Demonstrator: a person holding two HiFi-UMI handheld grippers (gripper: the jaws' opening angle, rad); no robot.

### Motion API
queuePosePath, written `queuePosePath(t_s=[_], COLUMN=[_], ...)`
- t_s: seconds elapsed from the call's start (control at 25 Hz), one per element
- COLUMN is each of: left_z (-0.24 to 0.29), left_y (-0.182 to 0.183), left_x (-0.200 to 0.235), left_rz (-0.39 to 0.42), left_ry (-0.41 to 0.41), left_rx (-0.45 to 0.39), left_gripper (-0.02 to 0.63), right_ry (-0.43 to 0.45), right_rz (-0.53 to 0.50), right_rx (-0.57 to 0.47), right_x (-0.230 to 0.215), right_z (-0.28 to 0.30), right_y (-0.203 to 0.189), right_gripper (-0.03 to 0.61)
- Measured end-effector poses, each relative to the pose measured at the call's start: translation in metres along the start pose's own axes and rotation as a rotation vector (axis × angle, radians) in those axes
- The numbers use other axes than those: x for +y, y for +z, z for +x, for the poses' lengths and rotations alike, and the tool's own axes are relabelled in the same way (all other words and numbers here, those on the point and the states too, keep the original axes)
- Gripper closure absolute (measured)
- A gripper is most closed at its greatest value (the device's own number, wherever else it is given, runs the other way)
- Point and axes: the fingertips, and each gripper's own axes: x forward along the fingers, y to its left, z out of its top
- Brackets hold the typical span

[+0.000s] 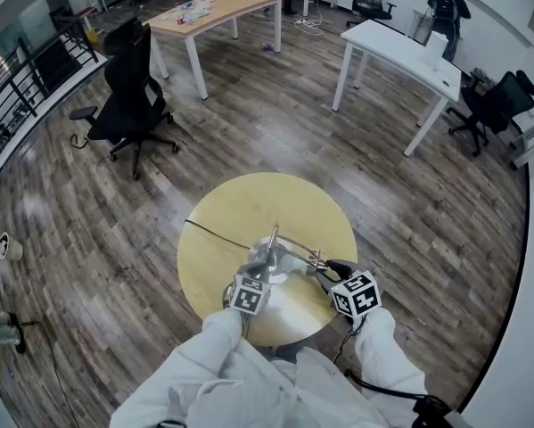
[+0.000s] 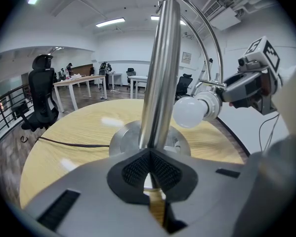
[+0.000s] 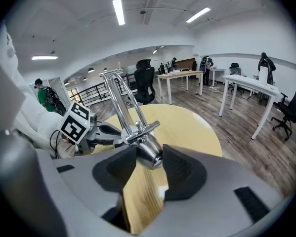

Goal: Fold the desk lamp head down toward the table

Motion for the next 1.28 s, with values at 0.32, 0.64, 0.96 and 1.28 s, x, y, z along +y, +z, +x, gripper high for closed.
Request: queuePosePath(t_s=[0.32,0.64,0.96,1.28], left_z=[-0.001,-0.001,-0.034,-0.116], left_y=[0.006,0.009,0.010,0.023], left_x=[0.001,0.001,0.012,-0.006], left_rz=[0.019,0.016,-0.073,-0.300], left_ry=[0.005,0.004,0.012,-0.011], left_rx=[-0.030,-0.033,-0.022,-0.170], left_gripper=[0.615,0.615,0.615,0.615], right_ry=[-0.002,-0.015,-0.044,-0.120], right_rz=[0.013,0.030,0.180,0.426], right_rx=[-0.006,-0.034,-0.126,-0.319], right_x=[0.002,0.000,-0.009,0.056], right_z=[0.006,0.007,-0.024,-0.038], right_y=[-0.002,-0.001,0.005,0.018], right_gripper=[0.407,0.405,0.405,0.552])
